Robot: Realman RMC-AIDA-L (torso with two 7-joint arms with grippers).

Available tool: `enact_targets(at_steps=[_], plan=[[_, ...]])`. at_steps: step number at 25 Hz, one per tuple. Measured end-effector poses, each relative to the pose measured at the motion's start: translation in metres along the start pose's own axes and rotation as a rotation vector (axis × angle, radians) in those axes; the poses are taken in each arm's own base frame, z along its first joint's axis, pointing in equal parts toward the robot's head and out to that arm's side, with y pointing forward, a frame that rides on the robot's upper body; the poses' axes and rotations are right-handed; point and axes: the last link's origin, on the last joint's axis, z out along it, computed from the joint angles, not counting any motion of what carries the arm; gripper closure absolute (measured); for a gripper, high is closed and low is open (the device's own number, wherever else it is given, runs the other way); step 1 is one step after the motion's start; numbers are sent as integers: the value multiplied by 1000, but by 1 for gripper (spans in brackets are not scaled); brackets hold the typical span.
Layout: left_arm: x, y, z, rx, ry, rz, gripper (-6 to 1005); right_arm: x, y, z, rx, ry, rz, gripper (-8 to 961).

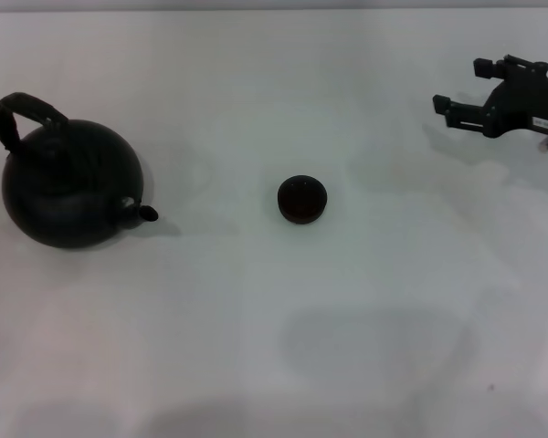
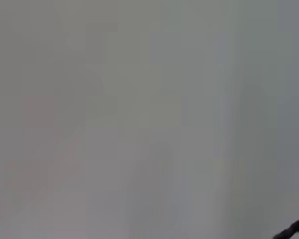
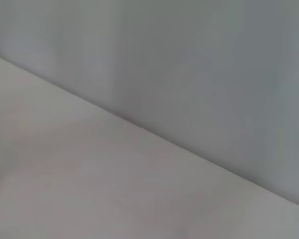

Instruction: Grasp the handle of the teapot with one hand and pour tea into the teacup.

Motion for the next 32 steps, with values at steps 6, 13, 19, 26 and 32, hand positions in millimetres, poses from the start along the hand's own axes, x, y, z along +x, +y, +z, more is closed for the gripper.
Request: enact_targets(at_steps=[6, 13, 19, 26, 32], plan=[[-10, -15, -9, 95, -41, -65, 287, 11, -3, -17, 8, -125, 53, 109], [-10, -24, -2, 130, -50, -79, 287, 38, 4, -42, 66, -307, 105, 109], [-6, -28, 13, 116, -45, -66, 287, 51, 13, -50, 125, -382, 151, 109], [6, -44, 17, 142, -5, -66, 288, 62, 16, -54, 217, -431, 264, 109], [24, -47, 19, 87, 52, -55, 288, 70, 19, -57, 271, -426, 245, 109]])
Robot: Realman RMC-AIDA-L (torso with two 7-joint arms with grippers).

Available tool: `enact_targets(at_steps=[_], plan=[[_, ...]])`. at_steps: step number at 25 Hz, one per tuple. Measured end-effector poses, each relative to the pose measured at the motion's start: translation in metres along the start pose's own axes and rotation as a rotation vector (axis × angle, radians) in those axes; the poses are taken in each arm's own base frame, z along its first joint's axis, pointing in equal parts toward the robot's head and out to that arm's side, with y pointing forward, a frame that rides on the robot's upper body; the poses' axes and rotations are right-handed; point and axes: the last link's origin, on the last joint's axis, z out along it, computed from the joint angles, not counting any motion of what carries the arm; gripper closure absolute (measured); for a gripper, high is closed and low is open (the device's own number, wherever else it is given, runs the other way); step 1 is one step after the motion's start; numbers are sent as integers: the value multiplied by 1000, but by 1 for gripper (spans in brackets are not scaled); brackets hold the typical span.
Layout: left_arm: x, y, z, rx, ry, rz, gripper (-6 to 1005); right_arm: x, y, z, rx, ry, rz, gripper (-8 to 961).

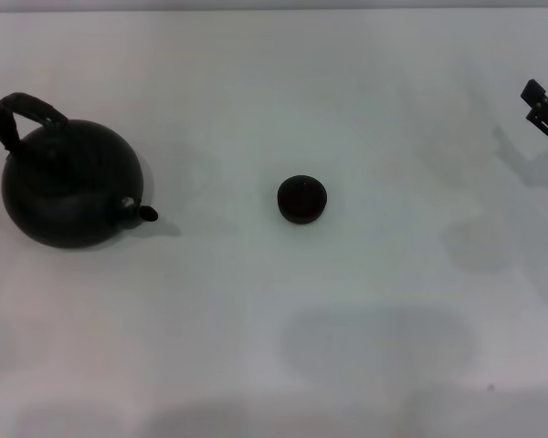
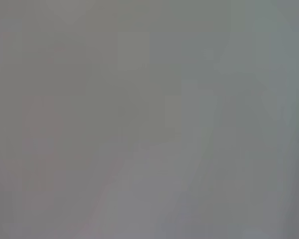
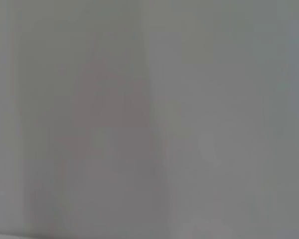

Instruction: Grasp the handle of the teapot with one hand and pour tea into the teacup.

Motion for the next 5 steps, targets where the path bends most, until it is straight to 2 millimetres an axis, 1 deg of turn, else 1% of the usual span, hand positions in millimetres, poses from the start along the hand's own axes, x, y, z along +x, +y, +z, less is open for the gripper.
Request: enact_targets(at_steps=[2, 5], plan=[[7, 1, 0, -35, 20, -2, 288, 1, 0, 0, 5, 2, -13, 109], [20, 5, 1, -142, 22, -21, 288, 1, 0, 1, 8, 8, -39, 109]])
